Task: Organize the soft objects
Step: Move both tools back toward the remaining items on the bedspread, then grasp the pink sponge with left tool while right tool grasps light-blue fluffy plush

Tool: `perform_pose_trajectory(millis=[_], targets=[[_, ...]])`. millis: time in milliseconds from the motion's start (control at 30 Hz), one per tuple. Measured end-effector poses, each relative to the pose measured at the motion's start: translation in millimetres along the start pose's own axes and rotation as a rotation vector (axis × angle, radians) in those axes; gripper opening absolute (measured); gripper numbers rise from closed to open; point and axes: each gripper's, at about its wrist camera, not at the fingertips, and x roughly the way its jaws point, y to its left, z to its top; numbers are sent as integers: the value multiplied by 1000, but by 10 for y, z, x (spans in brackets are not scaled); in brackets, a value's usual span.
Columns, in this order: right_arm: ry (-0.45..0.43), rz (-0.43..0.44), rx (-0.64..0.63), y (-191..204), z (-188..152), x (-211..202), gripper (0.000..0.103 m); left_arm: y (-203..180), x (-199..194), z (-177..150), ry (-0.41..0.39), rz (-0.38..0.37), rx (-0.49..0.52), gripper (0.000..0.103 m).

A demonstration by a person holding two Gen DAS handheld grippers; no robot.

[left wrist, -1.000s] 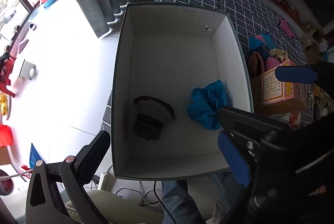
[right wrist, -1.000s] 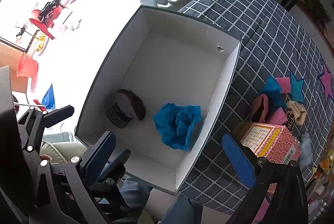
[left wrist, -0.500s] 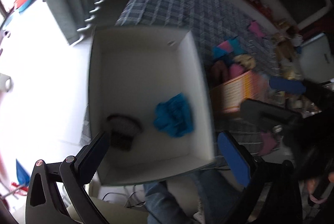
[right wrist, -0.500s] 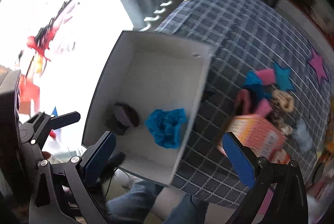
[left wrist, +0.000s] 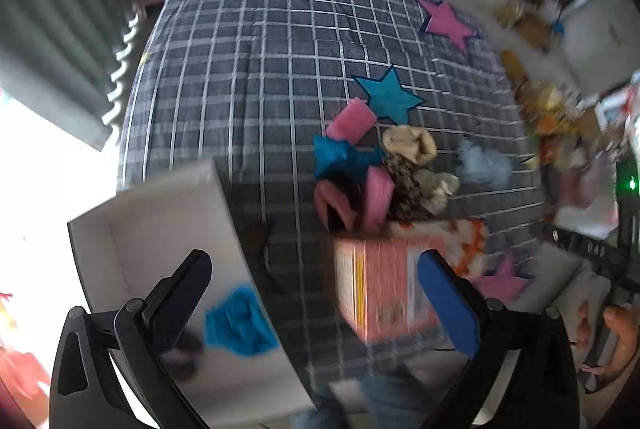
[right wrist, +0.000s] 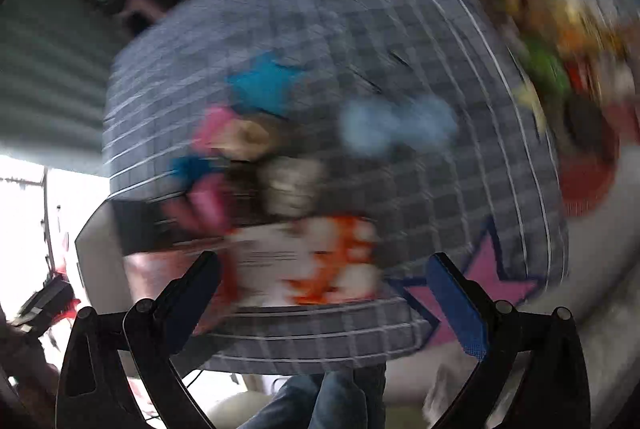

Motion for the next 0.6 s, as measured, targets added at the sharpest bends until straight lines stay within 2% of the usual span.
perform_pose_trajectory(millis=[67,167,300,433,500,600], targets=[[43,-25,26,-253,104,227,103,-115,208,312,19,69,59,103],[86,-15,34,-493,275,445,103,-187,582,717,57,142,130,103],[107,-17,-2,-594,483,594,103,-220,1161,1140,149,160,150,103],[113,46,10,-694,730,751,103,-359,1680,1343,205,202,204,103],[112,48,13,-710,823,818,103,-463,1930,1340,230,242,274,103],[100,41,-16,-668,952,924,103,-574,2104,1309,234,272,344,103]])
